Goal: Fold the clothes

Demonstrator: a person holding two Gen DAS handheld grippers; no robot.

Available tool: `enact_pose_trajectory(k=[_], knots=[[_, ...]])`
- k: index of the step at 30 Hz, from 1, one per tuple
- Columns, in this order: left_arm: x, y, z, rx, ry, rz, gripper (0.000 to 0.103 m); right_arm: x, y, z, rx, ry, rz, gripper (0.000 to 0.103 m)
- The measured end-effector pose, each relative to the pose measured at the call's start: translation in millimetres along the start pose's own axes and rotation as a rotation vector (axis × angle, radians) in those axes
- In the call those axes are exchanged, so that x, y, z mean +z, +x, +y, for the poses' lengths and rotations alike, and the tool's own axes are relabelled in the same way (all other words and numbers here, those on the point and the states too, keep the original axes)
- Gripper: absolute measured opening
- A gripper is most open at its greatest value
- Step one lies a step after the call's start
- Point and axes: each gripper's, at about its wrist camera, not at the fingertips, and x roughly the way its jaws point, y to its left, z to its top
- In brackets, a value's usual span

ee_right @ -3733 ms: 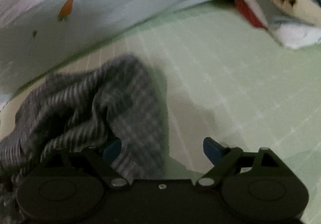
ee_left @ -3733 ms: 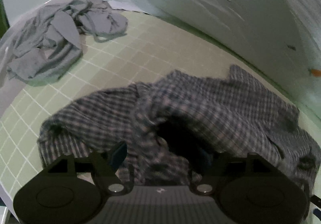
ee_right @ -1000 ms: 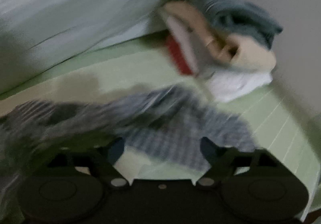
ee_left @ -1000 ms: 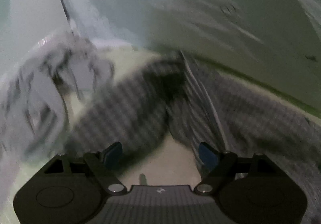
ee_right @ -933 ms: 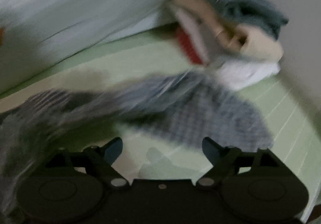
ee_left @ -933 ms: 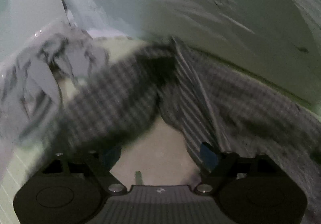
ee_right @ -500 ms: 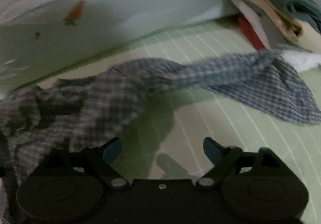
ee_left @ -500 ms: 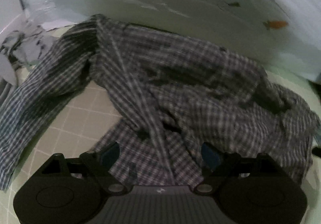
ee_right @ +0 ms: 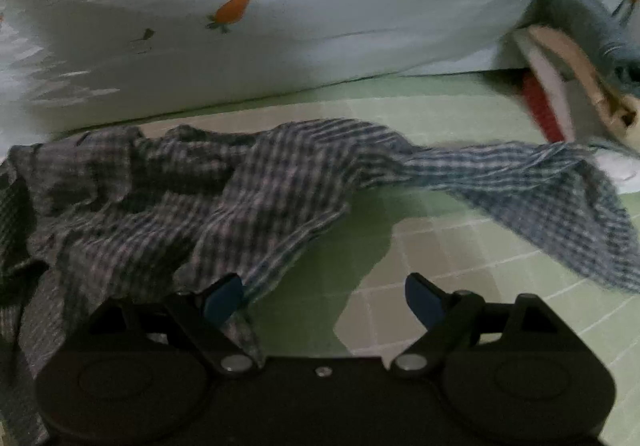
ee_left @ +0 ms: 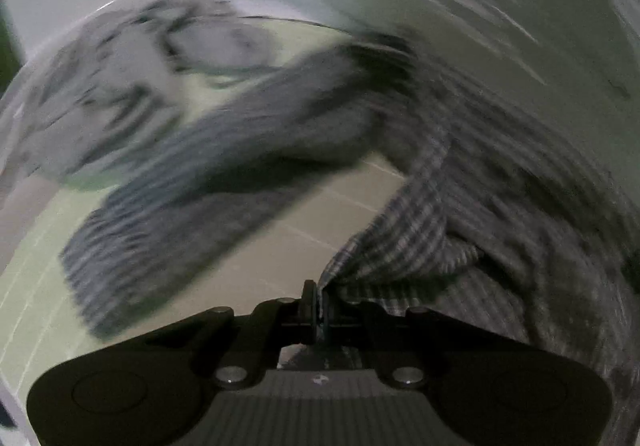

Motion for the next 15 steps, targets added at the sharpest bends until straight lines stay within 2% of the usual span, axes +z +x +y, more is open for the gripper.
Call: enact_pose_trajectory(k=[3,6,8,10,11,13,14,15], knots=[[-4,-2,18,0.012,-0.012,0.001,0.003,-6,3,6,0.063,-0.010,0.035,0.089],[-15,-6,29,0.000,-0.045,0.009,0.003,-17,15,19,0.106,-0.043,0.115,0.090],[-23,-10,34,-0.009,-0.068,0.013,0.003,-24,23,24,0.118,-0.058,0.158,0.090],[-30,-14,38,-0.009,-0.070,0.014,0.003,-31,31,25,0.086,-0.084,0.186,0.086],[-33,-16,39,-0.008,-0.067,0.016,0.003,-34,34,25,0.052,-0.104,0.196,0.077],[-40,-19,42,-0.013,-0.061,0.028,0.003,-38,30,21,0.050,-0.130,0.181,0.055],[-43,-20,43,-0.013,-0.050,0.033,0.003,-40,26,18,0.059,-0.141,0.169,0.026],[-47,-22,44,-0.013,-0.037,0.038,0.003,-42,22,15,0.068,-0.151,0.157,0.004]])
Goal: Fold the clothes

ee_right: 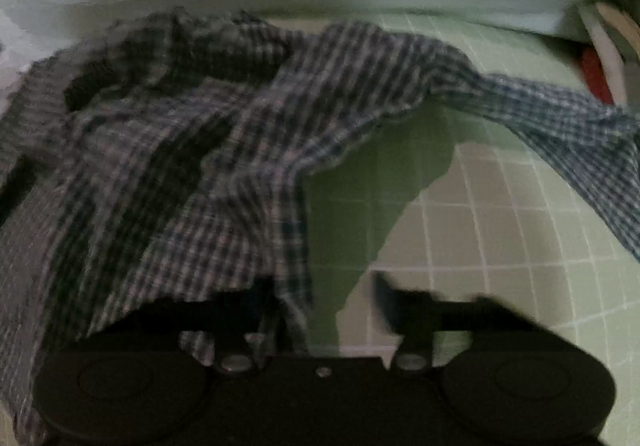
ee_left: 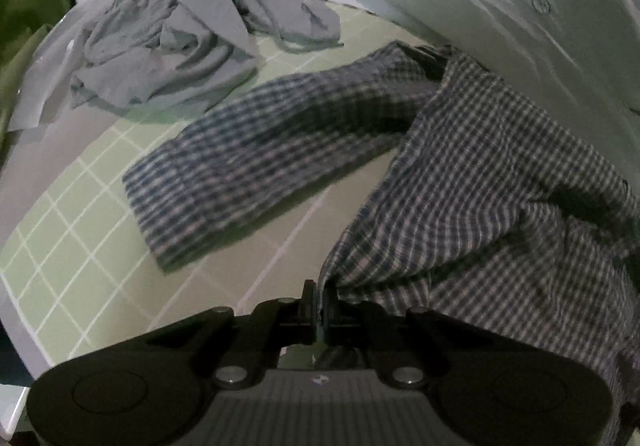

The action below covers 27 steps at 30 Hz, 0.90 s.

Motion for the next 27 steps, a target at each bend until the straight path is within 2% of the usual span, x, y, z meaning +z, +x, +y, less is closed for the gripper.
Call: enact_pose_trajectory(k=[4,6,11,15,16,18,19,20,21,22,24,26,27], knots=[[-13,-10,6,0.011,0.055,0.010,0.003,-12,-22,-11,-0.059,-0.028,-0.080,0.003],[-23,-17,14,0.007,0.072,0.018,0.003,-13,-33,-27,-0.097,0.013,-0.099,0.003],[-49,-29,23,0.020,0.104,0.061,0.003,-26,-49,-69,-0.152,0.153,-0.089,0.002],[-59,-29,19,0.023,0.099,0.082,0.003,-33,-48,-77,-0.157,0.182,-0.072,0.003],[-58,-29,18,0.028,0.097,0.085,0.007,-33,-48,-76,-0.157,0.186,-0.070,0.003],[-52,-30,14,0.042,0.090,0.081,0.008,-29,-46,-74,-0.162,0.191,-0.066,0.004],[-48,-31,12,0.047,0.087,0.076,0.018,-27,-46,-73,-0.165,0.194,-0.064,0.005],[-44,-32,11,0.049,0.087,0.063,0.025,-25,-45,-72,-0.168,0.197,-0.062,0.012],[-40,-35,11,0.050,0.088,0.047,0.040,-23,-45,-71,-0.174,0.207,-0.066,0.031],[-37,-37,10,0.051,0.089,0.031,0.052,-20,-46,-70,-0.182,0.221,-0.078,0.041],[-28,-41,7,0.054,0.095,-0.004,0.066,-20,-54,-70,-0.189,0.237,-0.117,0.074],[-17,-44,2,0.056,0.104,-0.034,0.072,-12,-62,-67,-0.196,0.234,-0.168,0.087],[-11,-43,-2,0.056,0.108,-0.043,0.074,-6,-64,-64,-0.196,0.227,-0.195,0.090]])
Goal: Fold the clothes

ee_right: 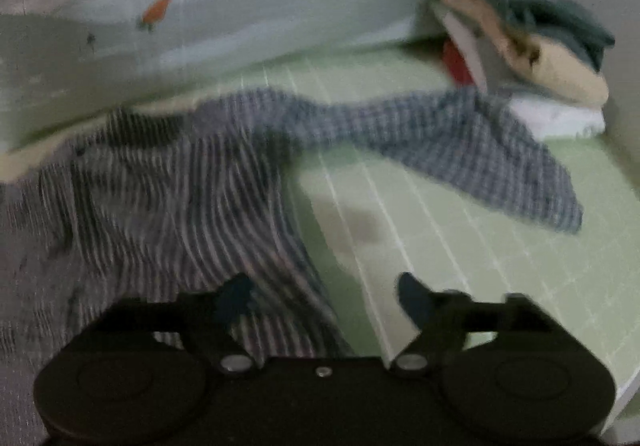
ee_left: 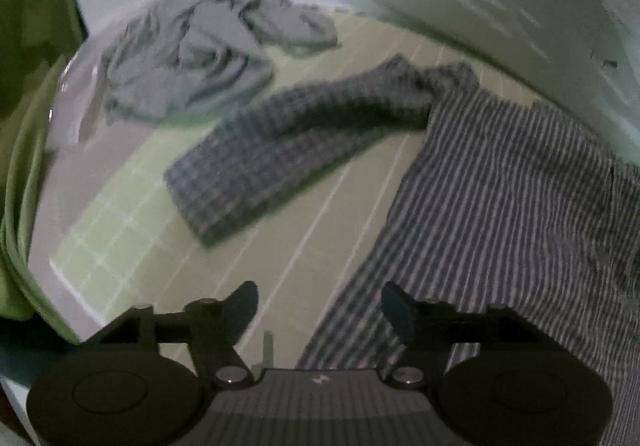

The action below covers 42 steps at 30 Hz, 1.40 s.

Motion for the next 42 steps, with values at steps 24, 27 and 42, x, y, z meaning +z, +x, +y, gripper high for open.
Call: enact_pose_trajectory(k=[24,27,42], knots=[[96,124,-113,-0.058,0.084,0.127,0.086,173,151,190,0.487,-0.124,0.093,0.095],[96,131,-111,-0.054,0.075,0.145,0.086,170,187,208,0.496,-0.109,0.207,0.095],[111,137,-112,-0.058,0.071,0.109,0.087,264,189,217,0.428,-0.139,-0.153,0.046]])
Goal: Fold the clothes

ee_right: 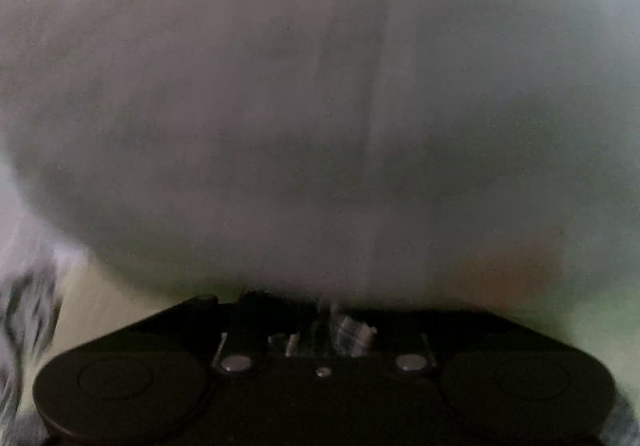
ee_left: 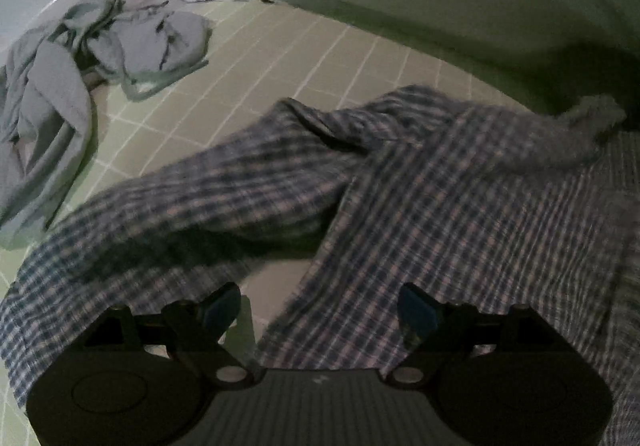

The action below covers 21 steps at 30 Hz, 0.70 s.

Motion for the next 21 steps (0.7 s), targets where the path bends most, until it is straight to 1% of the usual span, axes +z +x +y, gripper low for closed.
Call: enact_pose_trajectory(k=[1,2,4,6,8,9,12,13,16,17,18,21], knots=[[0,1,-2,0.002,0.005,0.002,0.087,4,-1,0,-0.029,-0.015,-0.024,0.058],[0,2,-4,0.003,0.010,0.005,0.087,3,0,1,-0.065,-0.046,-0.014,0.073],[-1,3,-7,0.005,0.019,0.008,0.087,-8,-1,3,-0.129,-0.116,0.024,0.071],[-4,1,-10,0.007,0.030,0.008,0.087,-29,-15,1,-0.144,-0.143,0.028,0.074],[-6,1,-14,0.013,0.040,0.014,0.087,-50,-29,-3,-0.166,-0.143,0.036,0.078],[-7,1,-15,0.016,0.044,0.014,0.087,-61,-35,-5,-0.178,-0.143,0.040,0.079],[-2,0,-18,0.011,0.064,0.001,0.087,-91,-44,-16,-0.187,-0.112,0.104,0.079],[1,-1,-20,0.006,0.072,-0.006,0.087,-96,-45,-20,-0.194,-0.102,0.118,0.079],[17,-4,-23,0.009,0.088,-0.046,0.088,-103,-43,-32,-0.224,-0.074,0.139,0.082],[24,-4,-22,0.010,0.086,-0.059,0.089,-100,-41,-34,-0.230,-0.066,0.138,0.083],[31,-3,-19,0.017,0.067,-0.070,0.090,-92,-37,-35,-0.231,-0.059,0.129,0.083],[54,2,-7,0.044,-0.005,-0.100,0.091,-72,-27,-35,-0.232,-0.053,0.105,0.086]])
